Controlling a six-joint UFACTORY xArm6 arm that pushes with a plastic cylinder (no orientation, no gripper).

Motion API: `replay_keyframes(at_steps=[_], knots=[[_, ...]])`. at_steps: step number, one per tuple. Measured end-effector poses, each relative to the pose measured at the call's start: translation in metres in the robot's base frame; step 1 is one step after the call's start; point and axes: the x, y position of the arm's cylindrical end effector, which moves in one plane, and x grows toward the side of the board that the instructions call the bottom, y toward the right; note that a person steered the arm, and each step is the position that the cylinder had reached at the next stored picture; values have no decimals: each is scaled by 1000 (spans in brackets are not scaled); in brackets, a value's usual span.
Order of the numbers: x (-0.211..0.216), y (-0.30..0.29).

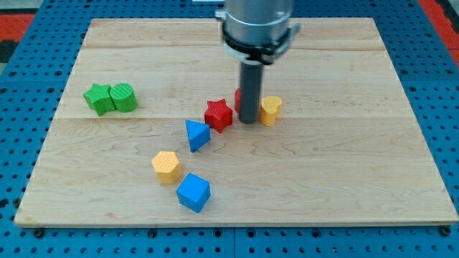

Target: Separate the red star and triangle

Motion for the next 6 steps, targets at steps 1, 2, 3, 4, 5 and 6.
replay_keyframes(at_steps=[1, 2, 3, 4, 5, 6], knots=[[-28, 11], [45, -15], [46, -69], [-1, -61], [6, -18], [53, -14]])
